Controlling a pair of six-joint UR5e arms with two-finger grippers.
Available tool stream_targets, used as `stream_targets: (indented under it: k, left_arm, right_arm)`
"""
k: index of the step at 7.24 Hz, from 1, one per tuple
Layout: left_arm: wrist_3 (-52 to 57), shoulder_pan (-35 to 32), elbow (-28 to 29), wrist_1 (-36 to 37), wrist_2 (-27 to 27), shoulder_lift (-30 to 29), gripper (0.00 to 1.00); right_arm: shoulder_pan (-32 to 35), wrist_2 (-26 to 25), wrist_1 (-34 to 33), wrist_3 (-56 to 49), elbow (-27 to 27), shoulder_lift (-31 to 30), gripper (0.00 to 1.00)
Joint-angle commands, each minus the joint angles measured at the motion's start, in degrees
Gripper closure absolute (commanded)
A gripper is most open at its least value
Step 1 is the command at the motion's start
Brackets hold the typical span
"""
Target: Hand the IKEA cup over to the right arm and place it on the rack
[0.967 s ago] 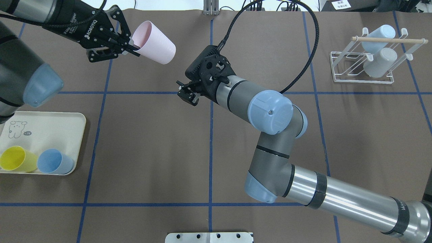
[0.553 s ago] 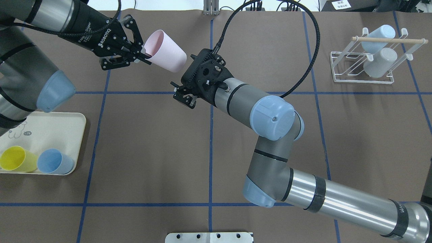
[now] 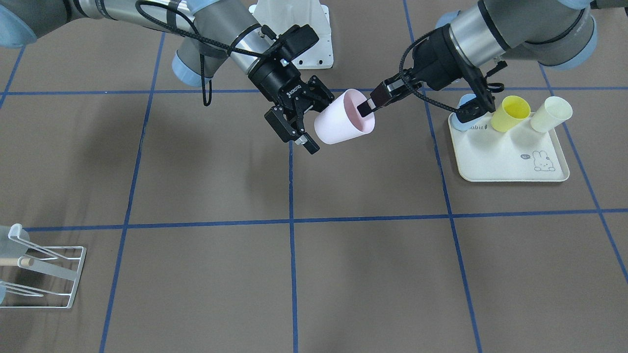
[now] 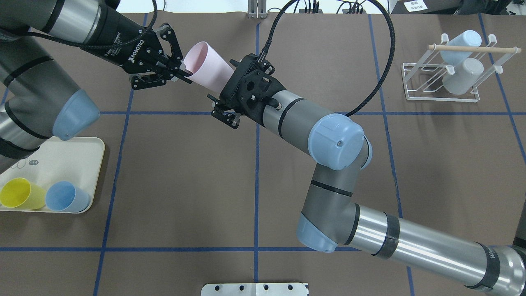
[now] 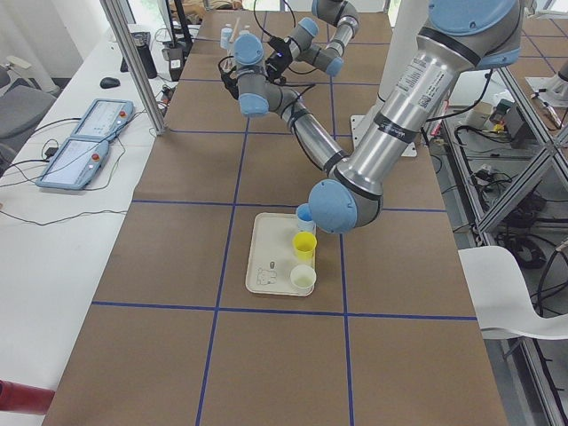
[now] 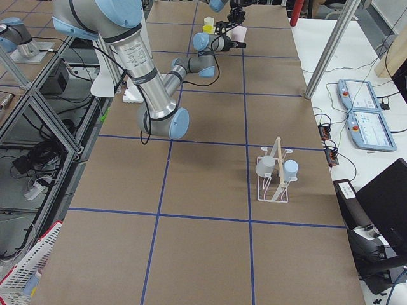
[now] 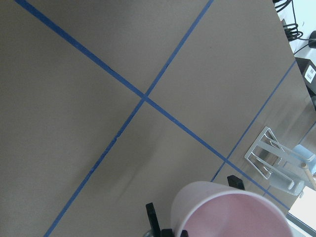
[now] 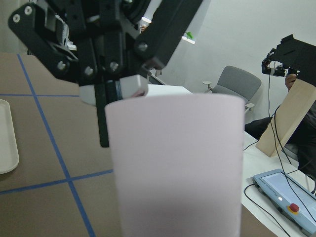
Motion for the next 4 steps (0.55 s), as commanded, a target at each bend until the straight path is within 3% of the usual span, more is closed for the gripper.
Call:
stream_targets:
  k: [1, 4]
  left_arm:
    - [0.1, 0.7, 0.3, 0.0, 0.1, -0.5, 1.00]
    - [0.2, 1.2, 0.3, 0.0, 0.2, -0.7, 1.00]
  right_arm:
    - [0.0, 0.0, 0.0, -0.3, 0.3, 0.0, 0.20]
    - [-0.1, -0.8, 0.0, -0.3, 0.5, 0.0, 0.23]
